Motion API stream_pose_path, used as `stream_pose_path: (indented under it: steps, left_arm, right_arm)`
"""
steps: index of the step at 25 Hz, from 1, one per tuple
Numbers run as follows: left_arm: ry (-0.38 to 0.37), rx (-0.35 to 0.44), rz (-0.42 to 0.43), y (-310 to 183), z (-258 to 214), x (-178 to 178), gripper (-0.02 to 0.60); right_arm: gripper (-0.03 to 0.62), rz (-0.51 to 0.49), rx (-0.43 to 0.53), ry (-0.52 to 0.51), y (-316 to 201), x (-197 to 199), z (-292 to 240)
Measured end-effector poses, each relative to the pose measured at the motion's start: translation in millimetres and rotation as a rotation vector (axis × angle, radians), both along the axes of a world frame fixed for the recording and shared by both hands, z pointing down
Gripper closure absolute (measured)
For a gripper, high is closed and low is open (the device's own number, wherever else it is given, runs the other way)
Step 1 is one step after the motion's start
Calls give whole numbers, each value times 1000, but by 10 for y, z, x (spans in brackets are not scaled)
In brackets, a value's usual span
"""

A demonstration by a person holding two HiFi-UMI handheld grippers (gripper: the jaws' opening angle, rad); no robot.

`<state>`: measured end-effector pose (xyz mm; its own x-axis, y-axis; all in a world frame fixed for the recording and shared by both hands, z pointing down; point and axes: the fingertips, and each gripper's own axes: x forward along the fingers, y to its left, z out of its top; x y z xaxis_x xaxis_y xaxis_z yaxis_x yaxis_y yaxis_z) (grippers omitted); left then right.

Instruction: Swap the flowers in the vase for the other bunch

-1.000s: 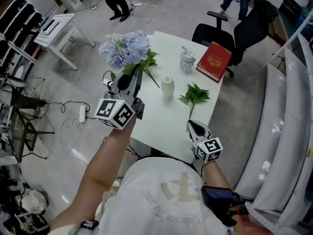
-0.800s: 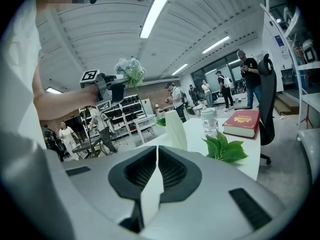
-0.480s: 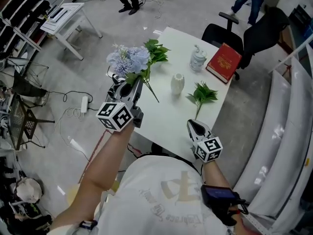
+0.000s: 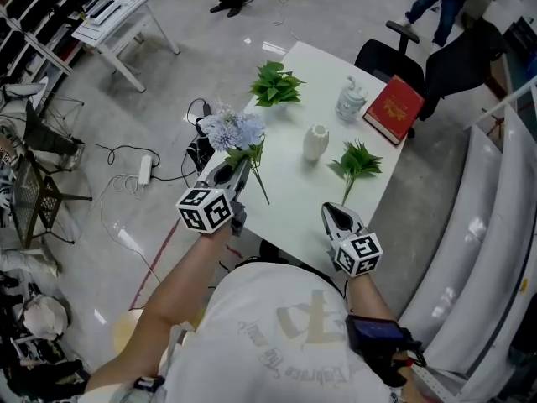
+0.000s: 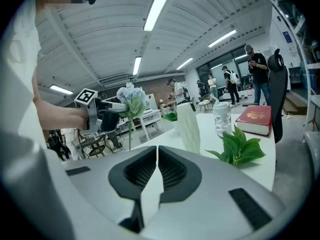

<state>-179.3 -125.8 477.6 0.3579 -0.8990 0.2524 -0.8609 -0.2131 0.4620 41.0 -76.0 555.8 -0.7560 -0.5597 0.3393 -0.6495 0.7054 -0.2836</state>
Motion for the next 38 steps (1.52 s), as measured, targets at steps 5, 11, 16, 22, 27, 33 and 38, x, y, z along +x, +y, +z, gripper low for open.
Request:
stream_pose_path:
  steps: [5,11,16,22,27,33,38]
  left_arm:
    - [4,-101,12,71,390,-90,546]
    - [7,-201,24,87,773,-175,546]
    - [19,-283,24,38,1071,-259,546]
    - [20,-402,34,-55,1445,-348,546]
    - [6,-440,34,-177,1638,-373,546]
    - [-29,-445,48,-348,1809,-308,546]
    - [-44,-452,61,-432,1887,-236,546]
  right_arm:
    - [583,2,-6,7,-24,-79,20]
    - [583,14,-13,16,-51,-124,40]
    - [583,24,-23,24,-73,-167,81]
    - [583,37,-37,33,-102,-207,134]
    - [583,48,-51,41,-127,-211,181]
    - [583,68,-64,49,-208,-151,205]
    - [583,73,-77,52,-280,-117,237]
